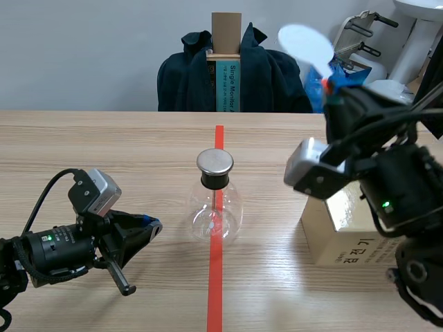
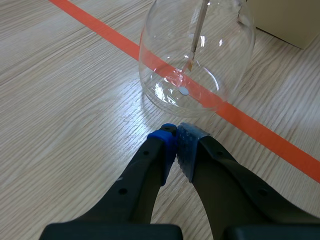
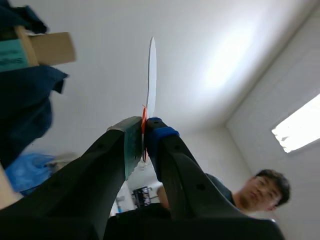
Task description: Do the electroscope experiment.
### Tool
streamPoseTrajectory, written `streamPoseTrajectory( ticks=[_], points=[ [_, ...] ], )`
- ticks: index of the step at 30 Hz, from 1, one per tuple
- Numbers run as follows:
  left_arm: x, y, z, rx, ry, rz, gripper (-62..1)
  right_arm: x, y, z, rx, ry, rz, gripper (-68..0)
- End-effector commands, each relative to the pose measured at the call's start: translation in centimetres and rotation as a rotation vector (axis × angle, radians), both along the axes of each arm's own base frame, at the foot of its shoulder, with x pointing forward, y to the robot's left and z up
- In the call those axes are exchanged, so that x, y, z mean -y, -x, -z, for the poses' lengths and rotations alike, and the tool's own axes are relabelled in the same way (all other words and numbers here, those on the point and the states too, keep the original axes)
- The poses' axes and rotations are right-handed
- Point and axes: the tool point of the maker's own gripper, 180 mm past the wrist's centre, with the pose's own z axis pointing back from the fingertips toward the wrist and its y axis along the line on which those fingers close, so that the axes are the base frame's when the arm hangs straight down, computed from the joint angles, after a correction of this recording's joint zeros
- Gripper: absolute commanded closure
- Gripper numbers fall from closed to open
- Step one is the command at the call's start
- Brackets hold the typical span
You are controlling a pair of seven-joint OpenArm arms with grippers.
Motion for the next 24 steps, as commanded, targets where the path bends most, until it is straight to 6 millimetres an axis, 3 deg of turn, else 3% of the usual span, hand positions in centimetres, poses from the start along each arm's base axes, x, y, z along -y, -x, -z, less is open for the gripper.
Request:
streamPoseTrajectory(
  ticks=[1,8,13,18,24],
  points=[
    [0.6,-0.8,-1.4,0.037,0.035,-0.001,-1.9,0.7,0.3,-3.7,0.133,-0.016,0.013,-0.7],
    [0.6,-0.8,-1.4,0.037,0.035,-0.001,-1.9,3.4,1.4,-10.8,0.306,-0.051,0.107,-0.7],
    [0.5,-0.8,-1.4,0.037,0.033,0.000,-1.9,5.5,2.4,-14.0,0.394,-0.064,0.178,-0.7],
    [0.4,-0.8,-1.3,0.037,0.030,0.000,-1.9,6.6,3.2,-14.8,0.414,-0.046,0.215,-0.7],
    [0.4,-0.8,-1.3,0.037,0.029,0.000,-1.9,8.1,4.0,-11.9,0.306,0.008,0.262,-0.7]
  ],
)
